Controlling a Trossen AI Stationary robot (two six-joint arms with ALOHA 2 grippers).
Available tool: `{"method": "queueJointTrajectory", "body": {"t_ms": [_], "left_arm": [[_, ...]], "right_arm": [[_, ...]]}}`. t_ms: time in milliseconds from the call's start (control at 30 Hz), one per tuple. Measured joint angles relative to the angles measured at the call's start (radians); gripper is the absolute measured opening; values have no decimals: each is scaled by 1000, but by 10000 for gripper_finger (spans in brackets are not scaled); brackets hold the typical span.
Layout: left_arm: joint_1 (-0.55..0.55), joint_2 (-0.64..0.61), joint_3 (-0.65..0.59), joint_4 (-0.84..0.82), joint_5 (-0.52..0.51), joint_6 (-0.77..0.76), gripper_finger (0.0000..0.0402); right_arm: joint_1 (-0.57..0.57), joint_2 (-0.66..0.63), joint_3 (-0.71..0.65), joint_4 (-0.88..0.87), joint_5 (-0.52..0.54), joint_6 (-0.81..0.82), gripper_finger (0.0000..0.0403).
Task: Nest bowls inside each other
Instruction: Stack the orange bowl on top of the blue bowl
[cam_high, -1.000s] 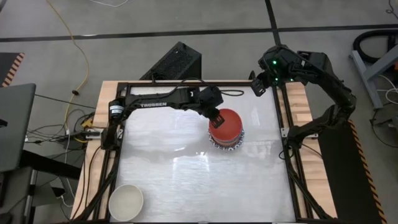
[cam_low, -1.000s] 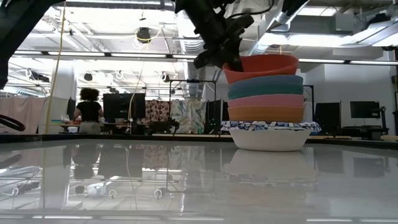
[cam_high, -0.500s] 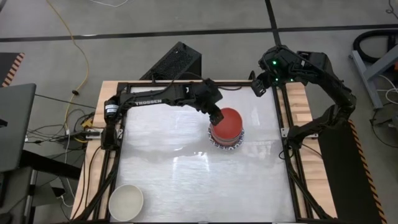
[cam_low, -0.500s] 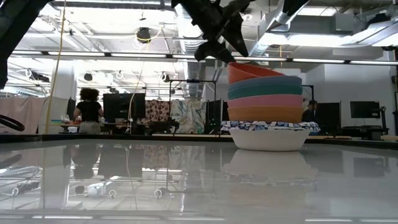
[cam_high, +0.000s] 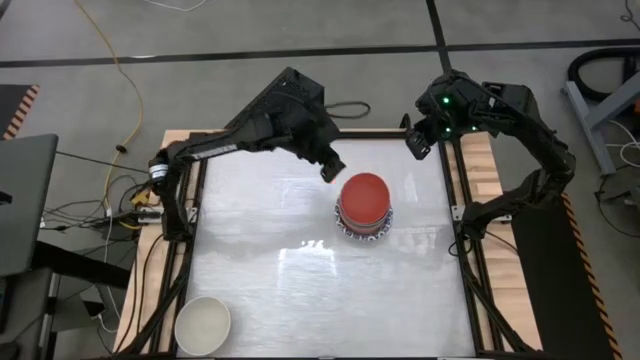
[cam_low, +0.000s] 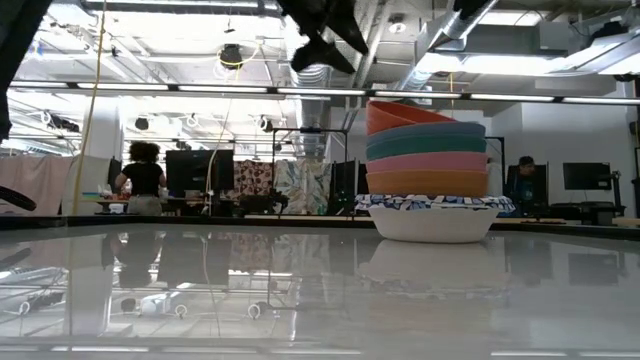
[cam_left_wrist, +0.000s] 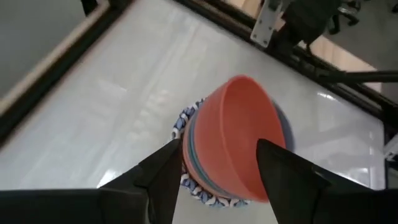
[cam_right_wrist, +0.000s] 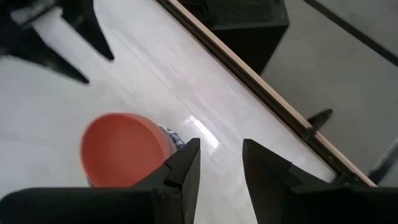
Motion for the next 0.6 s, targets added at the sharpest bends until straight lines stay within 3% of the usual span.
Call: {"method": "queueJointTrajectory", "body": {"t_ms": [200, 400, 600], "left_arm": [[5, -155, 0, -138, 11, 39, 194], [-39, -355, 0, -240, -2, 59, 194], [-143, -537, 0, -244, -190, 1, 194]], "right_arm": [[47, 6, -48, 146, -28, -15, 140], [126, 7, -237, 453, -29, -95, 140], [213, 7, -504, 798, 14, -125, 140]]}}
